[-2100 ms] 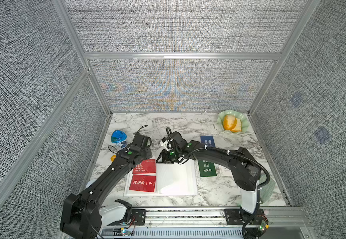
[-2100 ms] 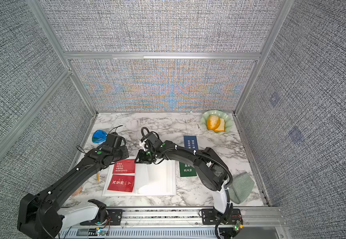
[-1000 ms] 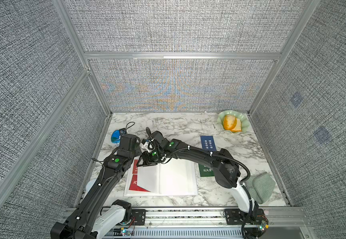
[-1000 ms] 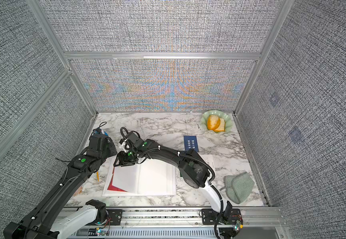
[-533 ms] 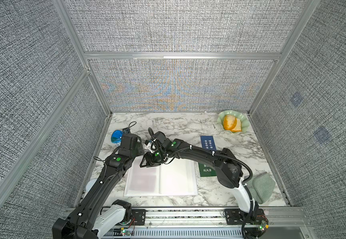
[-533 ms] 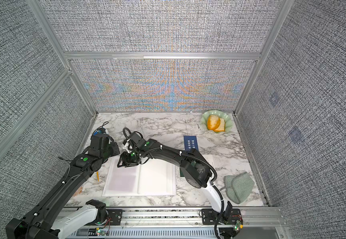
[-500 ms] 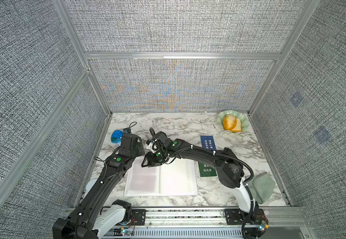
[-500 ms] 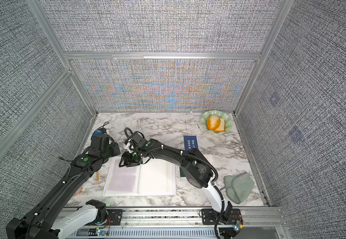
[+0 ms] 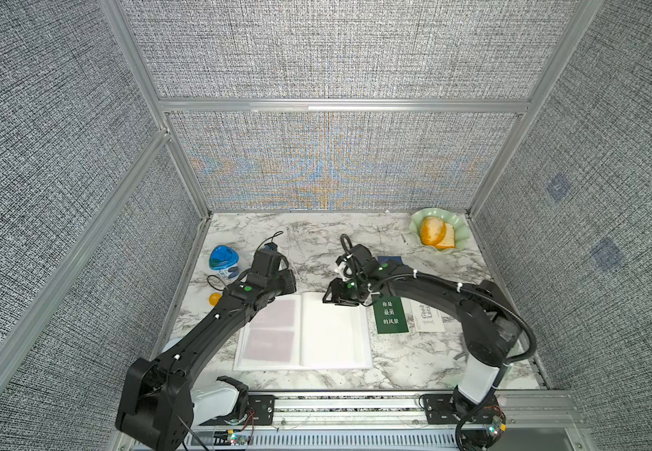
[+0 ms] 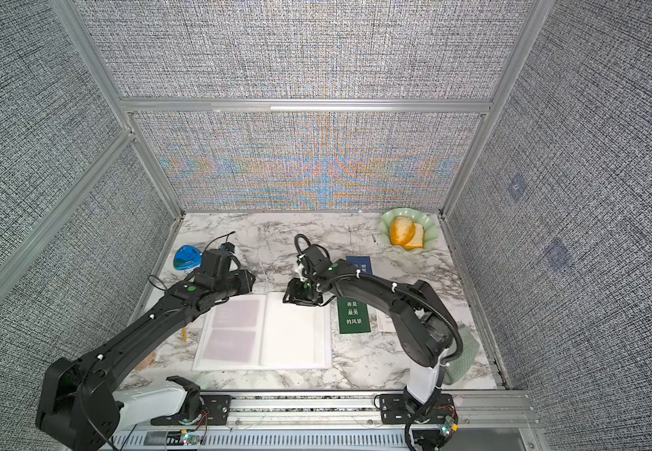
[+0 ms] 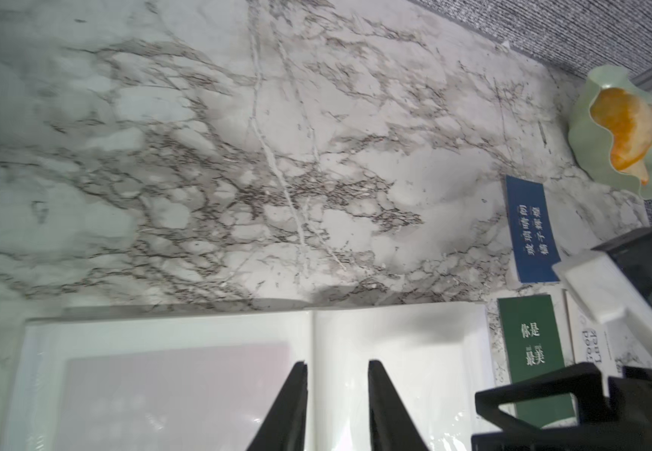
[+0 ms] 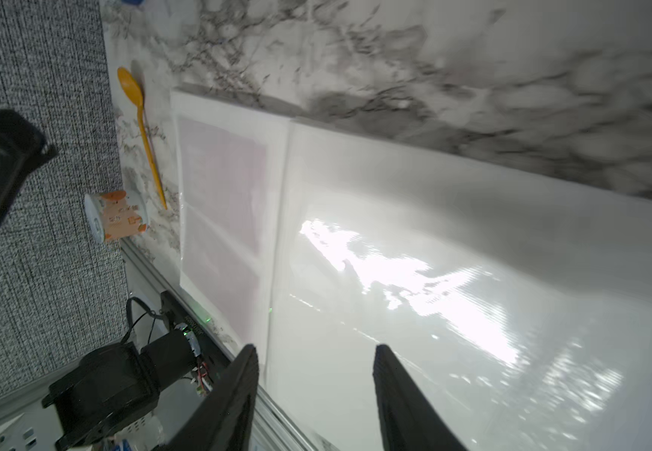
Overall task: Place the photos into the photo albums
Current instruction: Turn the page of the photo album at the center of the board, then pick up the photo at the center of the board.
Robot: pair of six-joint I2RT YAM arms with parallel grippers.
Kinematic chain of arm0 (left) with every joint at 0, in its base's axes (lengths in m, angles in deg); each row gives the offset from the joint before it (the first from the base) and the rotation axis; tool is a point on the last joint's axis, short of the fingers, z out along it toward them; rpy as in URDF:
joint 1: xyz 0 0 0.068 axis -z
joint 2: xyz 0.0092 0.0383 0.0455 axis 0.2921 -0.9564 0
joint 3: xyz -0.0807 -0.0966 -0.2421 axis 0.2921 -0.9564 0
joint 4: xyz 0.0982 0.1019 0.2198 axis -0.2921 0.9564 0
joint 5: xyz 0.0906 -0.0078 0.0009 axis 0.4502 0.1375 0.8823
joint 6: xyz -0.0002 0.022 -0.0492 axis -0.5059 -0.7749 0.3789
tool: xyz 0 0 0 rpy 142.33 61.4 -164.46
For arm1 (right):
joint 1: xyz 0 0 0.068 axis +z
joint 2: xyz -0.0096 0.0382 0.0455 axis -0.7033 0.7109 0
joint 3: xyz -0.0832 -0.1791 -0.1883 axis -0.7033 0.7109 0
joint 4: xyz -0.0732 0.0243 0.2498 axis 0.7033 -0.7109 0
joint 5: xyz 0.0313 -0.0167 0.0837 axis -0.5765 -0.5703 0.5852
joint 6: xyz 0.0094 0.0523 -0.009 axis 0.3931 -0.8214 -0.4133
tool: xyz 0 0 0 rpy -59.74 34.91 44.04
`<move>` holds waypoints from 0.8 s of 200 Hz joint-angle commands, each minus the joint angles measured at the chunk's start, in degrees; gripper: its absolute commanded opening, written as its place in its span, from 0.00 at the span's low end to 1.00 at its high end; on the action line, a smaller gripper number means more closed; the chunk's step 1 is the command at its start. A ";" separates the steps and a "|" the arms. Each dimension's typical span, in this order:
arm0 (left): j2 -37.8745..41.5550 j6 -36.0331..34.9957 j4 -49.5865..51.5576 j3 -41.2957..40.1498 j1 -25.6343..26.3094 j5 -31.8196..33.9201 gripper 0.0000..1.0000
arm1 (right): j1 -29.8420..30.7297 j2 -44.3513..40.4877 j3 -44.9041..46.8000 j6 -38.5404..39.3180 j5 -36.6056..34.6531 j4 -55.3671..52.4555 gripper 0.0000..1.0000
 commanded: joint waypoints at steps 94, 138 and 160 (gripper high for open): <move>-30.49 6.44 -5.36 18.37 20.76 -6.24 0.29 | -21.90 -15.09 17.44 9.24 -9.84 -8.14 0.51; -38.52 6.51 -3.21 24.75 25.17 -6.87 0.26 | -24.45 -15.18 20.71 11.23 -11.91 -8.40 0.51; -40.88 6.34 -2.32 26.90 26.33 -8.12 0.23 | -24.90 -14.31 21.77 11.76 -12.59 -7.88 0.51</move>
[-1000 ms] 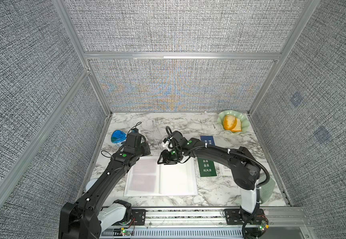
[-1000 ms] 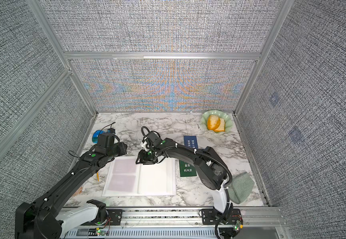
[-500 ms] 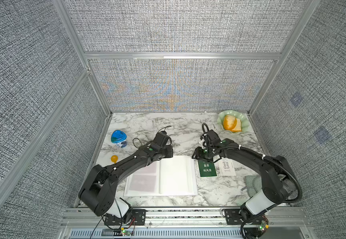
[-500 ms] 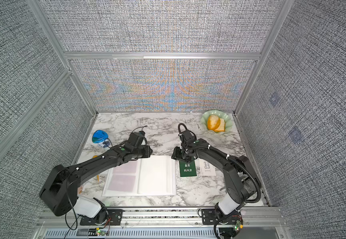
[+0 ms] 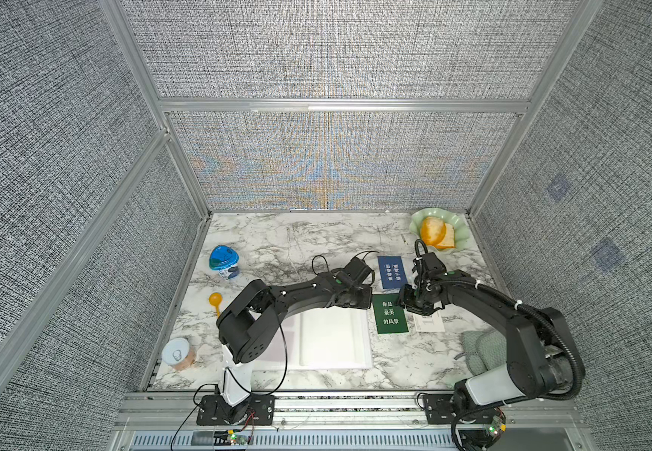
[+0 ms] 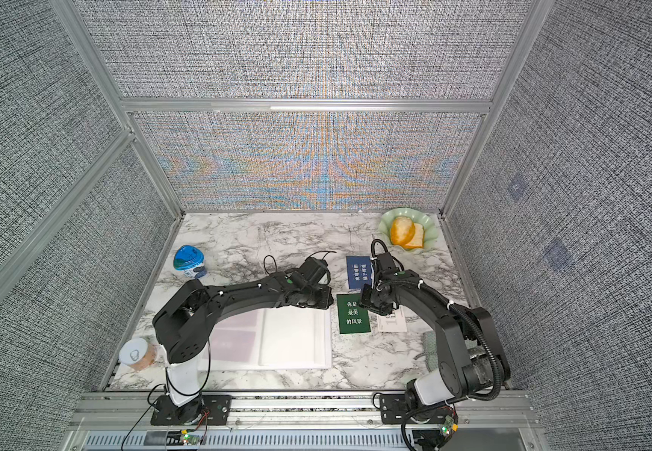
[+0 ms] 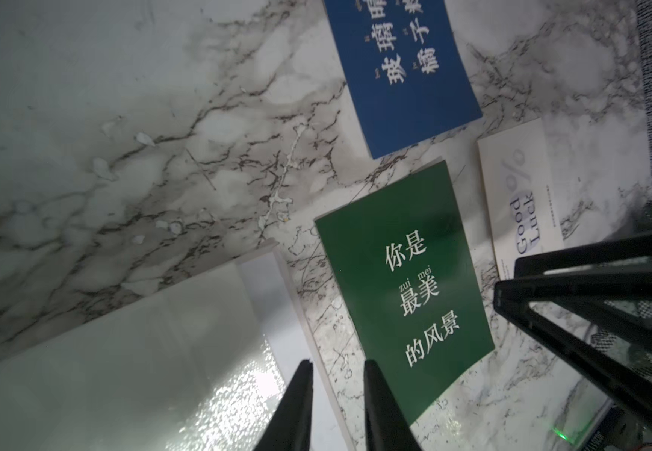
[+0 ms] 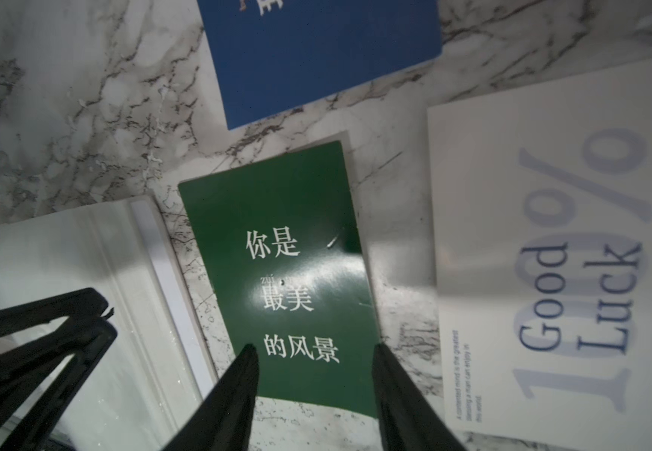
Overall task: Place the photos into the photo albums
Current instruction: Pick up the photo at the center of the board.
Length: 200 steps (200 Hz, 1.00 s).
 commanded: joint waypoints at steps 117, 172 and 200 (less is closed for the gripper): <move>-7.63 -0.18 4.37 5.19 2.00 -2.16 0.20 | -0.34 3.97 1.71 1.91 -1.64 2.22 0.51; -8.94 -0.05 5.88 6.29 2.00 -2.10 0.20 | 3.29 6.95 -0.34 1.54 -1.26 2.35 0.50; -9.12 0.04 7.28 6.56 1.99 -1.09 0.19 | 3.84 6.80 -0.77 1.18 -1.44 2.18 0.50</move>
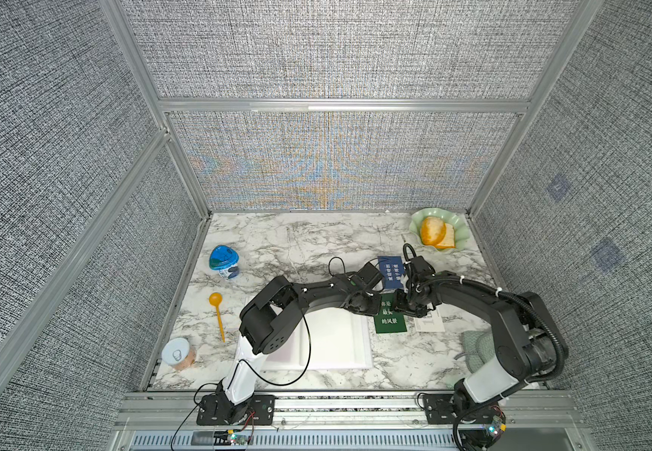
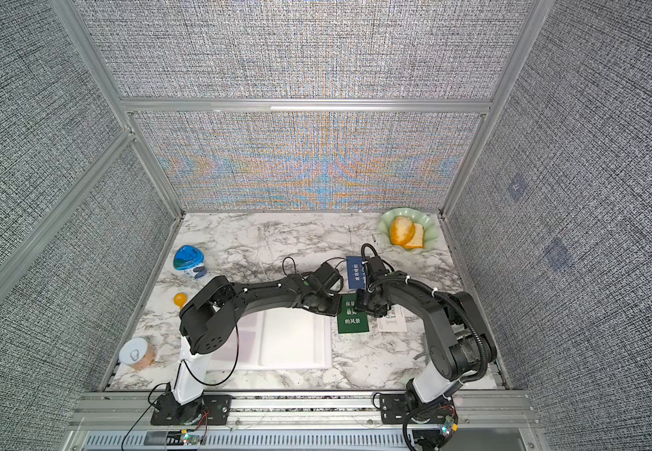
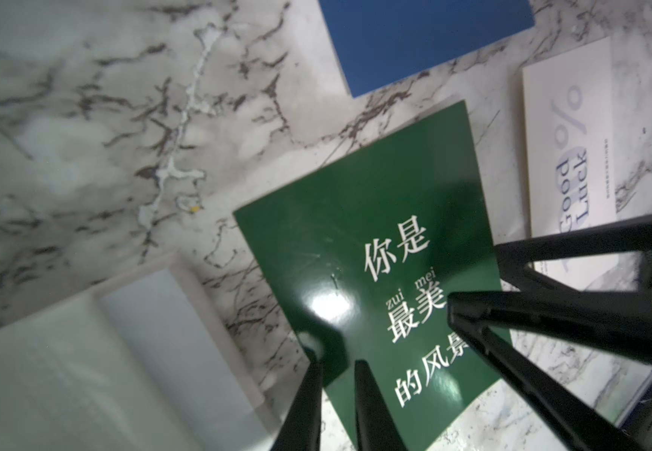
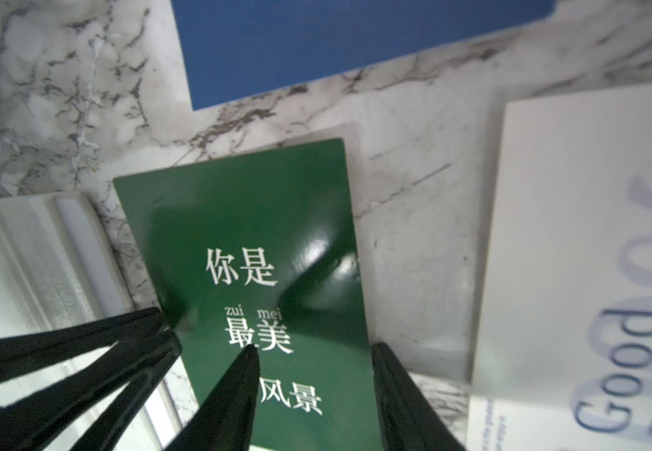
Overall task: Place the photos into the photo albums
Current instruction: Pick up the photo at the center of the board.
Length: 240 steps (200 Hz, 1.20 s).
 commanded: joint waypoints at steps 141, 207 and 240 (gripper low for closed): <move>0.41 -0.59 5.55 -0.30 -0.60 2.53 0.17 | 0.68 -8.15 -0.45 -2.47 5.84 -1.00 0.47; 3.44 -1.69 3.81 -2.73 -1.31 1.38 0.13 | 0.77 -11.01 0.21 -3.75 10.94 1.12 0.37; 4.16 -1.74 2.81 -3.54 -1.47 0.60 0.12 | 1.52 -10.05 0.47 -4.85 13.00 3.32 0.29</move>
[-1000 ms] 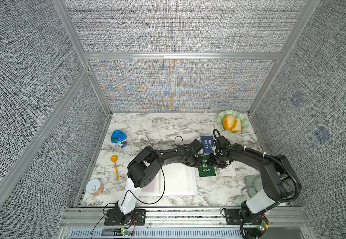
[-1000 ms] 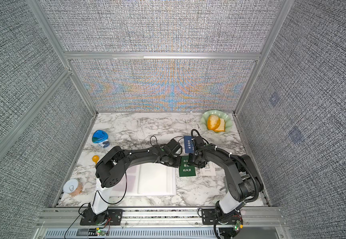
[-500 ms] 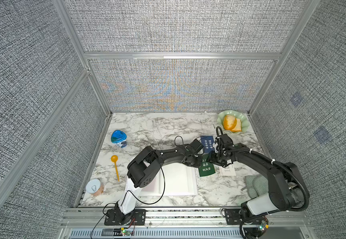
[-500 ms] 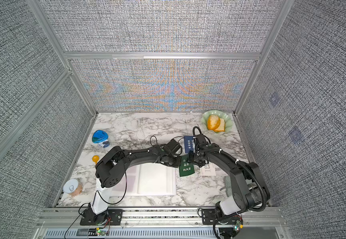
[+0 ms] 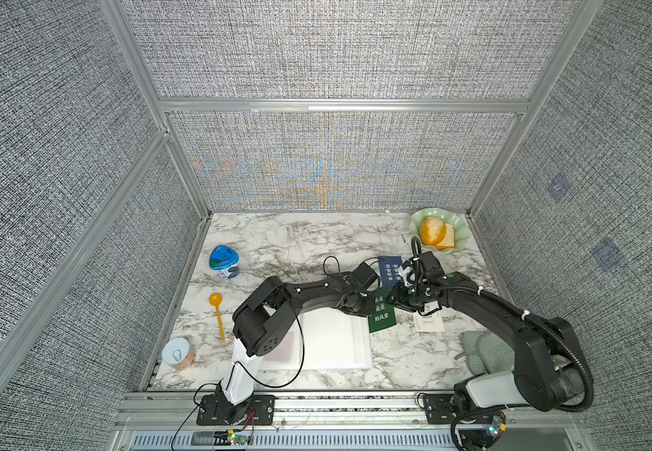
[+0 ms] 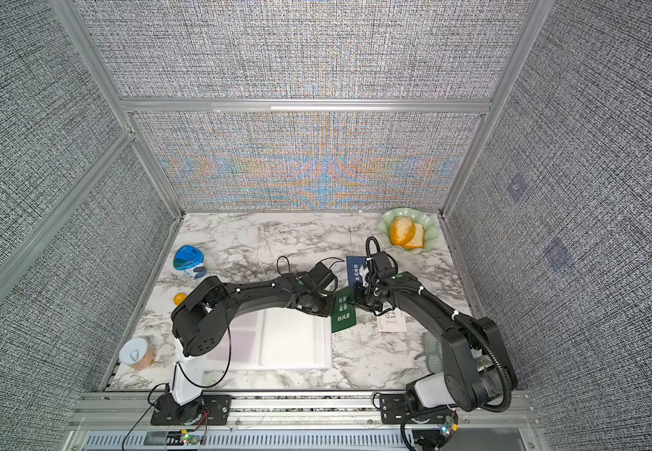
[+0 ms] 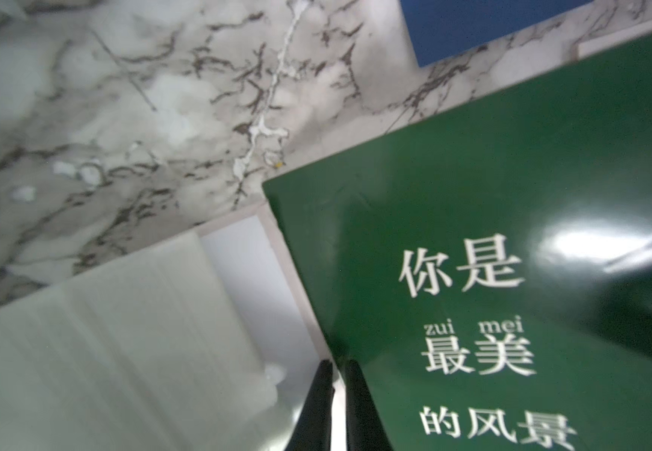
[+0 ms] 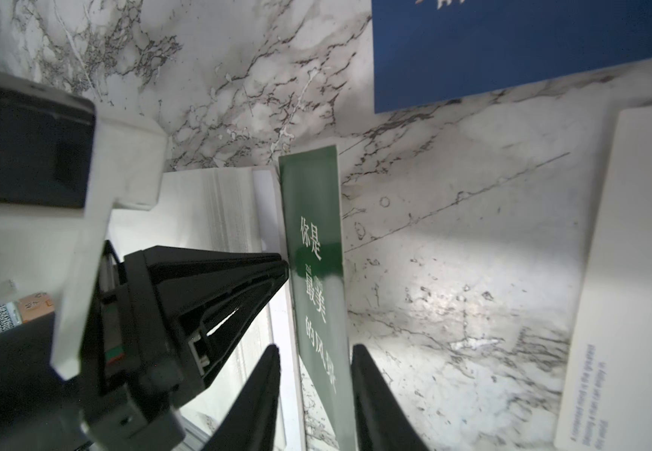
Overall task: Place the photos into the photo albums
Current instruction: Pick up the photo at the center of the board.
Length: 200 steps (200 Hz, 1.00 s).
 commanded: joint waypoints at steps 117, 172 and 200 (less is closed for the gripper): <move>4.27 -0.65 -1.58 -3.37 -1.50 -1.39 0.11 | 4.42 4.16 -2.45 -0.92 -2.87 0.67 0.04; 10.55 -3.26 -3.55 -5.44 -3.96 -2.45 0.12 | 3.48 2.51 -5.33 0.46 -3.93 -1.59 0.00; 16.02 -5.05 -6.10 -8.66 -6.44 -3.26 0.17 | 2.33 0.11 -6.83 2.54 -4.22 -3.94 0.00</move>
